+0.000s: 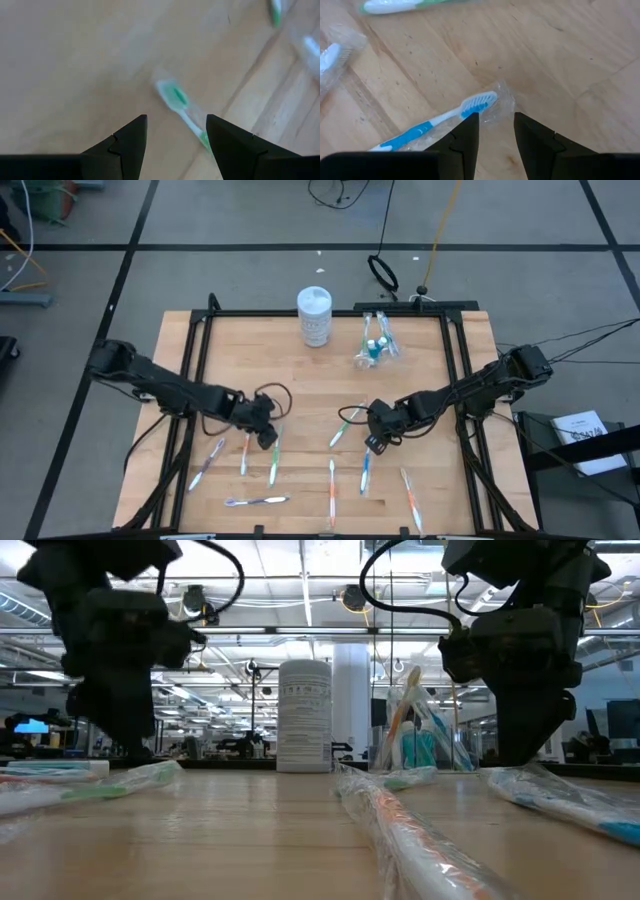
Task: Pick & Place toothbrushing station
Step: Put the white and green toothbrush into the transparent mesh organizer
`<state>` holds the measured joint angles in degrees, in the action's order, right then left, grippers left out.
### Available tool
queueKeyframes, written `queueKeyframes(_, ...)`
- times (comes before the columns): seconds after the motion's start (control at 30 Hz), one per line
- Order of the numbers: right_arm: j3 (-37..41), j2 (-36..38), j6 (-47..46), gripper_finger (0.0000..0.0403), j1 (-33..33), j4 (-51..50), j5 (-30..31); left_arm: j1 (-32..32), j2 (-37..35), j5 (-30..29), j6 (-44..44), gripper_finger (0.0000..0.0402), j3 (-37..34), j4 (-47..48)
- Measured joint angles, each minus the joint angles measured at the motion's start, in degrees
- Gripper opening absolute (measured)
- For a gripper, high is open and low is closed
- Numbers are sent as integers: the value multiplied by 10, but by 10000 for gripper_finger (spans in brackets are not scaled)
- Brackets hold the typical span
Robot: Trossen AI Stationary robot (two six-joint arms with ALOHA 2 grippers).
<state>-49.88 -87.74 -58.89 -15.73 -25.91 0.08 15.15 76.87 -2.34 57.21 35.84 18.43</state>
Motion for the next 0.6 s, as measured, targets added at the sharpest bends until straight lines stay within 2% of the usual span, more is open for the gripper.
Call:
queueKeyframes(0.2, 0, 0, 14, 116, 0, 5, 1, 13, 87, 26, 7, 209, 0, -69)
queueKeyframes(0.37, 0, 0, 15, 116, 0, 10, 1, 11, 111, 24, 12, 203, 2, -86)
queueKeyframes(0.6, 0, 0, 50, 116, 0, 22, 5, 10, 113, 12, -3, 122, 0, -99)
